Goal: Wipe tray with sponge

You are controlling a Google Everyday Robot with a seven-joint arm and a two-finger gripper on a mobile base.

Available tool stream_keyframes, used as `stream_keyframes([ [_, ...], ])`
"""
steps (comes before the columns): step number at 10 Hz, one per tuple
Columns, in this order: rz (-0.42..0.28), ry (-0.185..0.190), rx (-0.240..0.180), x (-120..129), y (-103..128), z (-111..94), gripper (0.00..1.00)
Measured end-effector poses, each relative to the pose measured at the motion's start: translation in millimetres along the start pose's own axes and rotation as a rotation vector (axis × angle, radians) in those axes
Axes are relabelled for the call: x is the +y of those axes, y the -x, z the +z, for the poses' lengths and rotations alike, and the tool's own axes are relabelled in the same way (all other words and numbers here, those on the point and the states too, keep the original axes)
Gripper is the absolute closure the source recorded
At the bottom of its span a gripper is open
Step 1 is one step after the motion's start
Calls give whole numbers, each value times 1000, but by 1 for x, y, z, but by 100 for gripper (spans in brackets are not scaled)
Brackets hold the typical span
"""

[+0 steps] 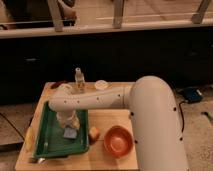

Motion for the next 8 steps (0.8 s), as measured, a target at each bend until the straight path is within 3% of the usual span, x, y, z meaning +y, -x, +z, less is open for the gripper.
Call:
stream_keyframes([
  [2, -26, 10, 2, -11, -18, 0, 100],
  [4, -78, 13, -10, -31, -18, 0, 100],
  [5, -133, 9, -28, -51, -5, 3, 100],
  [8, -205, 9, -56, -56, 33, 4, 100],
])
